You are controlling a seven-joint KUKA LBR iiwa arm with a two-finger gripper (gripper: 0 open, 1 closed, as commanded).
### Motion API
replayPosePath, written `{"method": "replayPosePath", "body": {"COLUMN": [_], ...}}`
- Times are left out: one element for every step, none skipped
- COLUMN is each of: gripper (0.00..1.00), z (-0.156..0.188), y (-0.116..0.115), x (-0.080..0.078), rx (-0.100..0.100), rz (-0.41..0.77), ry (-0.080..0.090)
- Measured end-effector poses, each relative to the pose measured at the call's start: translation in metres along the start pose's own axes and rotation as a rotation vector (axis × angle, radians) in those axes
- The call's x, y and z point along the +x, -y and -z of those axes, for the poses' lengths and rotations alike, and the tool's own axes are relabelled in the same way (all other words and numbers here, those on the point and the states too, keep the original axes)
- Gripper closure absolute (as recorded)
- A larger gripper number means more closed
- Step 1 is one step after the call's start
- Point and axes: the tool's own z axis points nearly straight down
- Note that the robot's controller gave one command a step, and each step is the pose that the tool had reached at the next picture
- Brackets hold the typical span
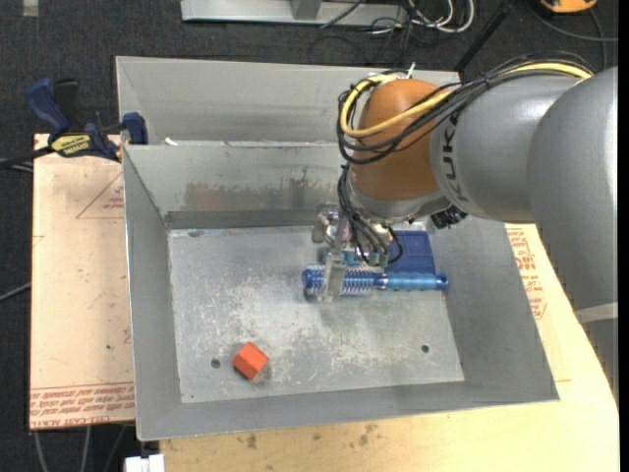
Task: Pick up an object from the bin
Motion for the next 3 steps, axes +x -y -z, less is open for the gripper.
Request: {"method": "replayPosePath", "body": {"gripper": [0.0, 0.0, 1.0], "z": [-0.0418, -0.0412, -0.0417], "y": [-0.0016, -0.002, -0.0022], "x": [-0.0138, -0.0145, -0.0141], "rx": [0.0, -0.002, -0.002], "rz": [-0.008, -0.009, -0.01], "ry": [-0.002, 0.0, -0.001]}}
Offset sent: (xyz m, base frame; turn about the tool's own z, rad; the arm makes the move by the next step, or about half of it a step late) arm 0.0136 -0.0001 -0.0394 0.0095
